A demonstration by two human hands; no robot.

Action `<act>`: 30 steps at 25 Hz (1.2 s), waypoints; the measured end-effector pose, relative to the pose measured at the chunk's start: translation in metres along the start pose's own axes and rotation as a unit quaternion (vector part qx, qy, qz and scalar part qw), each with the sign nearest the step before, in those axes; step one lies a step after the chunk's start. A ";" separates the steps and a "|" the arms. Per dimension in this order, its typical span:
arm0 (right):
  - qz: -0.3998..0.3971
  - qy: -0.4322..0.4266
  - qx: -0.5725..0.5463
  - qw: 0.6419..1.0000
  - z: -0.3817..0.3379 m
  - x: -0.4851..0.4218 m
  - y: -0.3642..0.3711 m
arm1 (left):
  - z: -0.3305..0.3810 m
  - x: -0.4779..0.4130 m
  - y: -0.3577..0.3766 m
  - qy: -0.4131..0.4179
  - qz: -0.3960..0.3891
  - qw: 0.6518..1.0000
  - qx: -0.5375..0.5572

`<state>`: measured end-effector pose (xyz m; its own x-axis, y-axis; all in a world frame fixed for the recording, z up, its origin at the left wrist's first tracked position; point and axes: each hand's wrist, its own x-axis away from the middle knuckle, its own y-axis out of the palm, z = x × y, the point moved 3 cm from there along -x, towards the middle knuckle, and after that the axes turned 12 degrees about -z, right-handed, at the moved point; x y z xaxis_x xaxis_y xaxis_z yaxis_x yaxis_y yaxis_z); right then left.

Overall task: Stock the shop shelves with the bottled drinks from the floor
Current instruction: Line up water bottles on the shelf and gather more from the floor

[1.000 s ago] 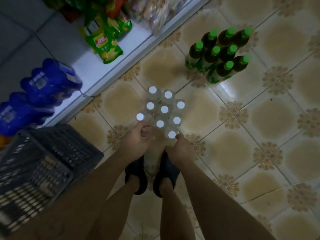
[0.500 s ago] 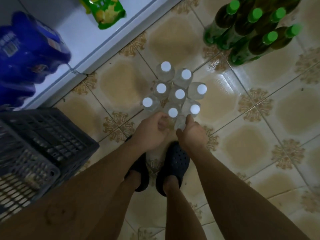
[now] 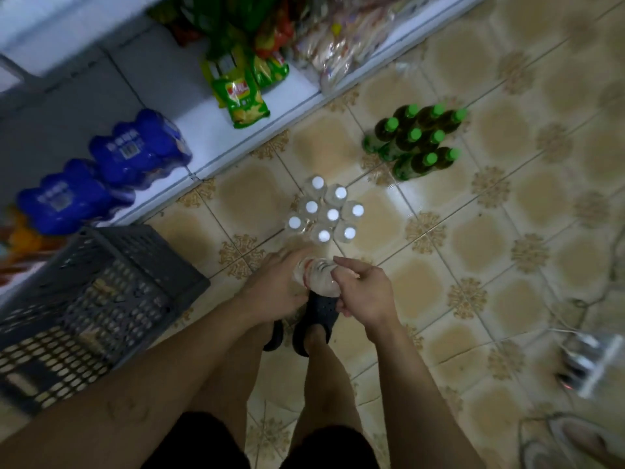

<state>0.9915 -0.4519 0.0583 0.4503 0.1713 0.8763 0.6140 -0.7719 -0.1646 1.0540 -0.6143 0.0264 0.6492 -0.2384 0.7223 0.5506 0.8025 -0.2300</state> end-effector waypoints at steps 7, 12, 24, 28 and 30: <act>-0.055 -0.141 0.048 0.987 -0.152 0.160 0.011 | 0.078 0.141 -0.087 0.054 0.136 0.989 -0.032; -0.126 -0.256 0.102 0.953 -0.230 0.262 0.028 | 0.131 0.242 -0.119 0.140 0.299 0.944 0.015; -0.225 -0.489 0.154 0.829 -0.275 0.380 0.084 | 0.173 0.435 -0.122 0.160 0.564 0.772 0.245; -0.287 -0.510 0.204 0.785 -0.284 0.408 0.122 | 0.172 0.490 -0.128 0.194 0.623 0.708 0.272; -0.338 -0.519 0.239 0.748 -0.290 0.430 0.150 | 0.166 0.515 -0.131 0.206 0.639 0.688 0.276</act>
<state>1.0889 -0.6714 0.5415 0.0419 0.9978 0.0509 0.9787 -0.0308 -0.2030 1.2296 -0.7514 0.5367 0.5739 0.8112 -0.1122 -0.8174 0.5588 -0.1403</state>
